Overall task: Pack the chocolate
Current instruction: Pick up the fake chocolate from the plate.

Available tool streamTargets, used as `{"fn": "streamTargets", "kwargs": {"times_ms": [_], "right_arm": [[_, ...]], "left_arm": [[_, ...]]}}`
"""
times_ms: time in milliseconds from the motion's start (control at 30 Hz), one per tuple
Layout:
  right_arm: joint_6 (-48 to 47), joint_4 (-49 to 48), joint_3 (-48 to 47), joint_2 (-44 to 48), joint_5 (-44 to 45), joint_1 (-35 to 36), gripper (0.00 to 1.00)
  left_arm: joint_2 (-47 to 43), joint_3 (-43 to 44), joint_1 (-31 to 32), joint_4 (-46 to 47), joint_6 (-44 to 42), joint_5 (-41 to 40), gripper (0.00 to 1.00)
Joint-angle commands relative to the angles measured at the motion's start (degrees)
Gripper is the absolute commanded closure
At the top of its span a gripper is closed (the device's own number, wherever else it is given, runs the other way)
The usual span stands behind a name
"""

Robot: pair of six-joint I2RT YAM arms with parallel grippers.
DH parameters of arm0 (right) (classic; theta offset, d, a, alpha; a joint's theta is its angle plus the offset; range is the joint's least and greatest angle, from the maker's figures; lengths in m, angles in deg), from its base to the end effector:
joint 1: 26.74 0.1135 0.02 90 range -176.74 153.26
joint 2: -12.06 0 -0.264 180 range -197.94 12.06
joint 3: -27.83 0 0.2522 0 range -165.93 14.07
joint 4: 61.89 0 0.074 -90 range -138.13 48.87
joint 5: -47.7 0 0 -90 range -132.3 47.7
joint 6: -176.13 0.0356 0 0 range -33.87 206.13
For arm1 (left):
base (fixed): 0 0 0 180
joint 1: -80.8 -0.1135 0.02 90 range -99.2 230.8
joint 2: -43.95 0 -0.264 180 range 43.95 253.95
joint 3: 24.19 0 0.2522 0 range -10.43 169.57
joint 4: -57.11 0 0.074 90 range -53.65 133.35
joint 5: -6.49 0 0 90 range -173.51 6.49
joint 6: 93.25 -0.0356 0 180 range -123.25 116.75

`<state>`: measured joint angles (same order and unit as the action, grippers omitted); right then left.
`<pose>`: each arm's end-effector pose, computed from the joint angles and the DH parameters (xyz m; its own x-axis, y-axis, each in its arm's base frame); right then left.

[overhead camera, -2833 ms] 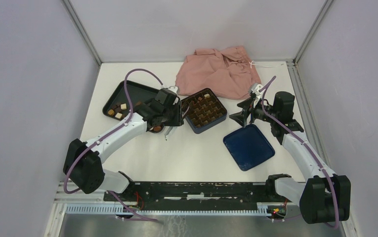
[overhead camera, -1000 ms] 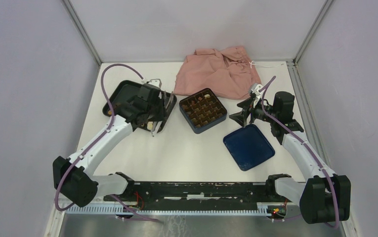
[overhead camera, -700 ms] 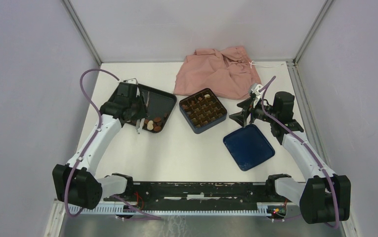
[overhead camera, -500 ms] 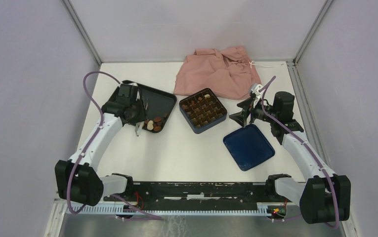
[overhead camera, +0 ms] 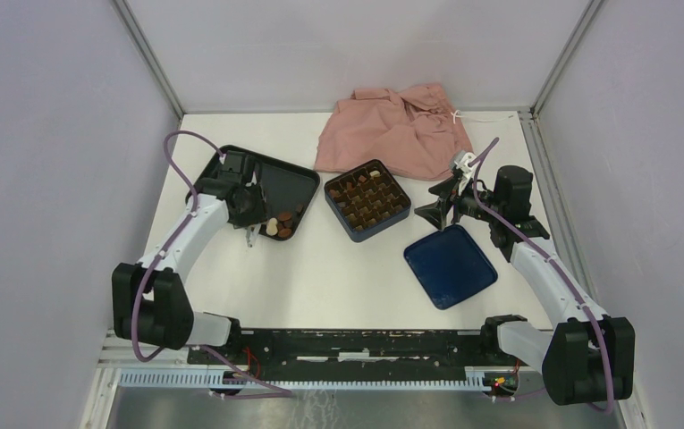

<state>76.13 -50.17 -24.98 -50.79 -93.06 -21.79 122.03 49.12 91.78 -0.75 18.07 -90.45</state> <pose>0.2342 0.0480 0.2687 -0.2298 -0.1302 -0.9645 -0.8236 0.5540 0.1215 0.2630 -0.0466 0.2537 -0.8611 -0.2006 -0.4673 -0.1916 0.9792 -0.0672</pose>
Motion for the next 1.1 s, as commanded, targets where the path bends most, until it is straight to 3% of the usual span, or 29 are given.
{"fn": "streamTargets", "kwargs": {"times_ms": [0,800,900,1067], "right_arm": [[-0.89,-0.95,-2.09,0.01,-0.27,0.37,0.25],[-1.18,-0.46,-2.35,-0.1,-0.3,0.67,0.25],[-1.25,-0.51,-2.4,-0.08,-0.3,0.67,0.25],[-1.25,-0.37,-2.37,-0.08,-0.3,0.68,0.25]], "left_arm": [[1.38,2.29,-0.78,2.43,-4.11,-0.19,0.53],[10.6,9.2,-3.42,3.44,-6.16,1.94,0.55],[10.49,9.45,-3.42,3.25,-6.29,2.02,0.59],[8.83,9.29,-3.38,2.89,-6.25,2.85,0.81]]}}
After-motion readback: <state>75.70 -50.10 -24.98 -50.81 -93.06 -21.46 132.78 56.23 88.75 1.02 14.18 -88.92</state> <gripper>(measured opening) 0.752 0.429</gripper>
